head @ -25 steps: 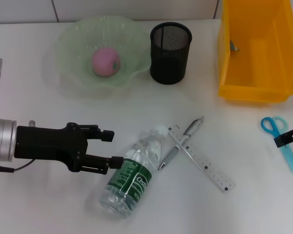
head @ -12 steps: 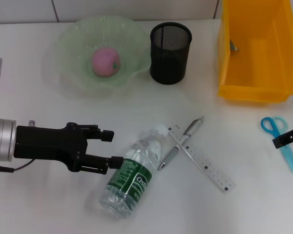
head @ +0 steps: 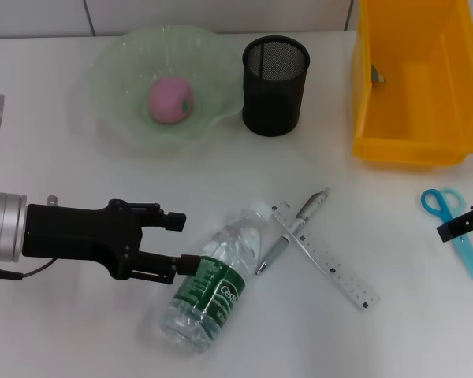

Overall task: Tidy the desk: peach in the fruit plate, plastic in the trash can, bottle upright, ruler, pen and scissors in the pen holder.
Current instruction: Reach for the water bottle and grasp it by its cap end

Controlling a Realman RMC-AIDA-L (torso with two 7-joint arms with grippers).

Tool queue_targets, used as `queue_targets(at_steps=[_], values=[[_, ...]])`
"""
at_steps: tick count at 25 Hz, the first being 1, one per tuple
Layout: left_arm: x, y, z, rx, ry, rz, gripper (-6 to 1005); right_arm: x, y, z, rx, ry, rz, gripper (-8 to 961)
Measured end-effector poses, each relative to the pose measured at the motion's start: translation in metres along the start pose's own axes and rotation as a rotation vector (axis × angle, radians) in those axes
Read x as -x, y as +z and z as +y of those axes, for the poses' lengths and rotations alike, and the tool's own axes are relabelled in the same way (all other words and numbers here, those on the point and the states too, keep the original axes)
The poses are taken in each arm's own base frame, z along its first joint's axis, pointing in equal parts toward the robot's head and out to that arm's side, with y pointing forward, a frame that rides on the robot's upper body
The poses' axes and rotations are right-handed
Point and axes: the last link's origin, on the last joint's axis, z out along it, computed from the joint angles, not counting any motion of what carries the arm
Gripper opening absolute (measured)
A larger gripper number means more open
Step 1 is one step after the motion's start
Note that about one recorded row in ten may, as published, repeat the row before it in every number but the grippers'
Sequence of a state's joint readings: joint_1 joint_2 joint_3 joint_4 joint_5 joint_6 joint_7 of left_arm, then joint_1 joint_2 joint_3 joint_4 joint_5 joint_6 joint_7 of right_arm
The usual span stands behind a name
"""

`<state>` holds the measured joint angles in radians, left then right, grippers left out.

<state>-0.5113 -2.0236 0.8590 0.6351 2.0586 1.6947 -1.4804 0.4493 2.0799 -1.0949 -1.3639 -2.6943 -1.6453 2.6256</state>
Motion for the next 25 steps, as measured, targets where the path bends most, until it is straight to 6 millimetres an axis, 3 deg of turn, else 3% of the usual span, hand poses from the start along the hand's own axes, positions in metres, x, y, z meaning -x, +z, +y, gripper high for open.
queue_targets(at_steps=[8, 9, 12, 14, 16, 19, 20, 22, 25], values=[[-0.013, -0.005, -0.001, -0.004, -0.058, -0.008, 712, -0.006, -0.012, 0.004, 0.134, -0.083, -0.080, 816], [-0.026, -0.005, -0.003, -0.011, -0.105, -0.019, 711, -0.007, -0.015, 0.002, 0.149, -0.091, -0.097, 816], [-0.034, -0.003, -0.003, -0.011, -0.149, -0.038, 710, -0.014, -0.023, -0.005, 0.195, -0.128, -0.146, 817], [-0.054, 0.007, -0.005, -0.032, -0.243, -0.128, 709, -0.021, -0.027, -0.010, 0.213, -0.153, -0.181, 817], [-0.064, 0.014, -0.006, -0.064, -0.282, -0.197, 708, -0.029, -0.029, -0.015, 0.232, -0.192, -0.223, 817], [-0.064, 0.014, -0.006, -0.064, -0.282, -0.197, 707, -0.045, -0.029, -0.021, 0.284, -0.266, -0.291, 817], [-0.080, 0.030, -0.008, -0.111, -0.340, -0.286, 707, -0.052, -0.027, -0.022, 0.318, -0.300, -0.317, 817], [-0.088, 0.039, -0.008, -0.132, -0.365, -0.311, 706, -0.067, -0.023, -0.026, 0.384, -0.357, -0.367, 817], [-0.088, 0.039, -0.008, -0.132, -0.365, -0.311, 705, -0.091, -0.017, -0.032, 0.498, -0.407, -0.467, 817]])
